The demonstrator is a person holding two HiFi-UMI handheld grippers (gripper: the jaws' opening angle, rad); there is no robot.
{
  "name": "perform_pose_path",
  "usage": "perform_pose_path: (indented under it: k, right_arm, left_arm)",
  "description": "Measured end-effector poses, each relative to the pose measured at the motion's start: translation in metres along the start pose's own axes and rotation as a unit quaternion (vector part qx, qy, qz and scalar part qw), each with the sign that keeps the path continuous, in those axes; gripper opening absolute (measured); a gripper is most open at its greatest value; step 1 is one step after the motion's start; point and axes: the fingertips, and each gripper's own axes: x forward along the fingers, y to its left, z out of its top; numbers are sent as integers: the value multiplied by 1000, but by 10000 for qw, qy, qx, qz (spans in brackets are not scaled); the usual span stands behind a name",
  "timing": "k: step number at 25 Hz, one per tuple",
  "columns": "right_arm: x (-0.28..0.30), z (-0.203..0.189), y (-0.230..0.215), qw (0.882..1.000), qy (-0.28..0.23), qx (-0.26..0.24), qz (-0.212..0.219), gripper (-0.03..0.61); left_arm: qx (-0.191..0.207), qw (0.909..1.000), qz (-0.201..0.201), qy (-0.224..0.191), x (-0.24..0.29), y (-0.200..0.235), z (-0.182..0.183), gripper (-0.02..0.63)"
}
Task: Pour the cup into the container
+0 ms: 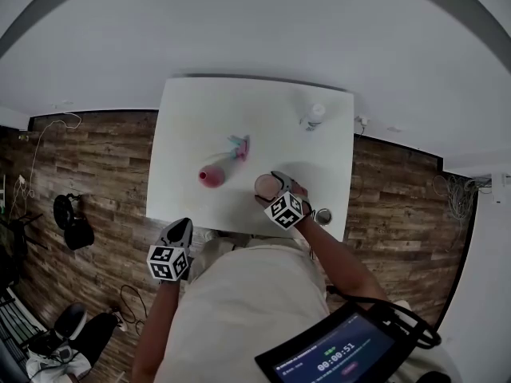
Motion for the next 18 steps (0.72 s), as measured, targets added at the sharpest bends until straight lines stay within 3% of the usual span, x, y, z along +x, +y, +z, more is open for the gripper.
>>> perform_pose_path:
  k: [13,18]
  right_arm:
    - [-2,-15,-1,9998,137,68,-101,382]
    - [-9,-10,-5,9998,-31,156,-147,402]
  left_arm:
    - [26,10000,20,-12,-4,-1,-2,11]
    - [11,10000,39,-18,-5,-1,-5,11]
